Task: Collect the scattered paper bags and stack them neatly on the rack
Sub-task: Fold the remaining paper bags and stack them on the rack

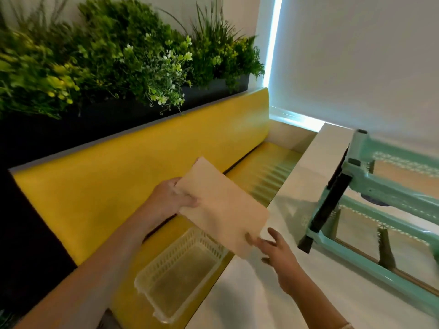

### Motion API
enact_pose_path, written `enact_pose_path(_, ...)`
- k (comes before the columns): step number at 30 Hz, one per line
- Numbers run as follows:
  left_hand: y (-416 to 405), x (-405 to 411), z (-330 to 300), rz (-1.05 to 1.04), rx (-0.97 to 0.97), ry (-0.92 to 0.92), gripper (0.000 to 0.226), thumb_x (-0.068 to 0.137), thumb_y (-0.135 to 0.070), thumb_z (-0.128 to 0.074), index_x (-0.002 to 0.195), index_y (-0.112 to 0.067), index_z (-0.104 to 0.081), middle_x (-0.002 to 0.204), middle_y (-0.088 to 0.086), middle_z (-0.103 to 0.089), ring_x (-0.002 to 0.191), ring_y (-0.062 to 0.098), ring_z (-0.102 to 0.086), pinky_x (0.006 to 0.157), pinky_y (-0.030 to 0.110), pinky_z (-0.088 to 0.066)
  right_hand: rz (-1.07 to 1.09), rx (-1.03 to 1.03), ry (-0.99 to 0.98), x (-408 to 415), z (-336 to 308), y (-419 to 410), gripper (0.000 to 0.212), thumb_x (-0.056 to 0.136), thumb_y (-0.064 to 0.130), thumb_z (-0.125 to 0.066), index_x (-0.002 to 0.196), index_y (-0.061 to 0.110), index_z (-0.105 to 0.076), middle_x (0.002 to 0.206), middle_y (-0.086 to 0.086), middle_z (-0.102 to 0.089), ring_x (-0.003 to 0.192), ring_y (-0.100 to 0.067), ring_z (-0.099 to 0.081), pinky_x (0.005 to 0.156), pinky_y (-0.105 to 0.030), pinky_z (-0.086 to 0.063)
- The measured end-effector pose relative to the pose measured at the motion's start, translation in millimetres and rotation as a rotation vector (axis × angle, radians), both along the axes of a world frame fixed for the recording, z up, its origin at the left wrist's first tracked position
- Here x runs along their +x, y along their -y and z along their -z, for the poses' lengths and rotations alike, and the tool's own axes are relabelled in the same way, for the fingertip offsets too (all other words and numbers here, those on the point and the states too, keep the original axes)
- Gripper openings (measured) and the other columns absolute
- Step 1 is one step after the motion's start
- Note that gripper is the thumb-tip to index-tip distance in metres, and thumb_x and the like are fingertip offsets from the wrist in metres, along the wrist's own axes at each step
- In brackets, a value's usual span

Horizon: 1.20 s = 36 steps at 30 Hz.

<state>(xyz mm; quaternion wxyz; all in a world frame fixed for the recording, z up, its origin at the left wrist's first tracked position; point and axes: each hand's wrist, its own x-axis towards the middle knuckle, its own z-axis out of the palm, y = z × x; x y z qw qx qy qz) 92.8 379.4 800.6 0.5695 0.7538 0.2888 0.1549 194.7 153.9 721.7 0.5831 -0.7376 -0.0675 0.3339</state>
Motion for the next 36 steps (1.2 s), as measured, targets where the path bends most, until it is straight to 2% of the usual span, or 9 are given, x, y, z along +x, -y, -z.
enact_pose_path(2, 21.1, -4.1, -13.2, 0.108, -0.169, 0.071, 0.053, 0.049, -0.014, -0.083, 0.099, -0.016, -0.065, 0.095, -0.001, -0.072, 0.089, 0.017, -0.067, 0.074, 0.032, -0.053, 0.051, 0.217, -0.095, -5.2, -11.4, 21.0, 0.098, 0.056, 0.05, -0.081, 0.138, 0.019, -0.038, 0.122, -0.004, -0.059, 0.11, -0.026, -0.056, 0.095, -0.043, -0.046)
enact_pose_path(4, 43.9, -0.5, -15.4, 0.16, -0.27, 0.081, 0.06, 0.048, -0.014, -0.081, 0.105, -0.012, -0.063, 0.099, 0.005, -0.072, 0.093, 0.022, -0.068, 0.078, 0.035, -0.054, 0.098, 0.37, -0.149, -12.2, -27.7, 45.6, 0.078, 0.057, 0.038, -0.077, 0.127, 0.017, -0.049, 0.112, -0.008, -0.065, 0.102, -0.028, -0.061, 0.081, -0.039, -0.053)
enact_pose_path(7, 81.1, 13.5, -6.0, 0.254, -0.349, 0.012, 0.054, 0.057, -0.014, -0.085, 0.106, -0.016, -0.062, 0.097, 0.002, -0.073, 0.095, 0.022, -0.067, 0.089, 0.042, -0.052, 0.189, 0.445, -0.151, -22.9, -46.8, 87.5, 0.051, 0.066, 0.017, -0.075, 0.112, 0.013, -0.055, 0.101, -0.012, -0.067, 0.092, -0.028, -0.062, 0.067, -0.037, -0.053)
enact_pose_path(12, 150.1, 35.6, 36.8, 0.481, -0.276, -0.224, 0.02, 0.077, -0.022, -0.075, 0.094, -0.017, -0.066, 0.084, -0.003, -0.072, 0.081, 0.015, -0.065, 0.071, 0.027, -0.049, 0.436, 0.264, -0.107, -39.6, -30.7, 169.3, 0.039, 0.081, 0.014, -0.068, 0.117, 0.014, -0.052, 0.107, -0.015, -0.066, 0.093, -0.032, -0.064, 0.068, -0.038, -0.054)
enact_pose_path(17, 226.4, 57.1, 78.2, 0.613, -0.182, -0.482, 0.027, 0.078, -0.022, -0.075, 0.101, -0.016, -0.063, 0.096, 0.002, -0.07, 0.086, 0.015, -0.062, 0.066, 0.025, -0.045, 0.608, 0.022, -0.105, -44.4, -7.7, 241.2, 0.052, 0.08, 0.021, -0.071, 0.125, 0.012, -0.047, 0.104, -0.013, -0.063, 0.09, -0.03, -0.063, 0.066, -0.036, -0.053)
enact_pose_path(20, 263.1, 70.4, 93.2, 0.59, -0.143, -0.539, 0.027, 0.079, -0.017, -0.075, 0.099, -0.011, -0.058, 0.086, 0.001, -0.064, 0.075, 0.013, -0.059, 0.059, 0.022, -0.046, 0.638, -0.151, -0.017, -38.0, 1.8, 262.1, 0.065, 0.08, 0.03, -0.071, 0.135, 0.015, -0.041, 0.112, -0.008, -0.058, 0.097, -0.026, -0.06, 0.079, -0.04, -0.054)
enact_pose_path(22, 278.6, 79.3, 102.3, 0.57, -0.048, -0.562, 0.033, 0.078, -0.019, -0.075, 0.103, -0.006, -0.058, 0.087, 0.002, -0.062, 0.077, 0.015, -0.059, 0.065, 0.022, -0.048, 0.649, -0.277, 0.084, -33.5, 2.8, 266.3, 0.064, 0.082, 0.028, -0.069, 0.137, 0.016, -0.038, 0.115, -0.005, -0.055, 0.101, -0.025, -0.057, 0.087, -0.04, -0.051)
enact_pose_path(26, 290.3, 88.1, 115.7, 0.559, 0.215, -0.668, 0.05, 0.077, -0.036, -0.073, 0.117, -0.009, -0.06, 0.114, 0.006, -0.065, 0.102, 0.02, -0.063, 0.082, 0.025, -0.05, 0.54, -0.553, 0.238, -27.5, 7.1, 260.3, 0.064, 0.086, 0.025, -0.063, 0.141, 0.015, -0.031, 0.131, -0.009, -0.051, 0.116, -0.026, -0.051, 0.092, -0.032, -0.043)
enact_pose_path(36, 299.3, 100.4, 116.5, 0.569, 0.415, -0.731, 0.043, 0.085, -0.038, -0.062, 0.119, -0.011, -0.059, 0.12, 0.006, -0.062, 0.107, 0.02, -0.061, 0.08, 0.022, -0.048, 0.517, -0.894, 0.466, -31.5, 25.6, 240.1, 0.033, 0.089, 0.031, -0.053, 0.119, 0.017, -0.054, 0.136, -0.006, -0.045, 0.122, -0.023, -0.04, 0.102, -0.032, -0.04)
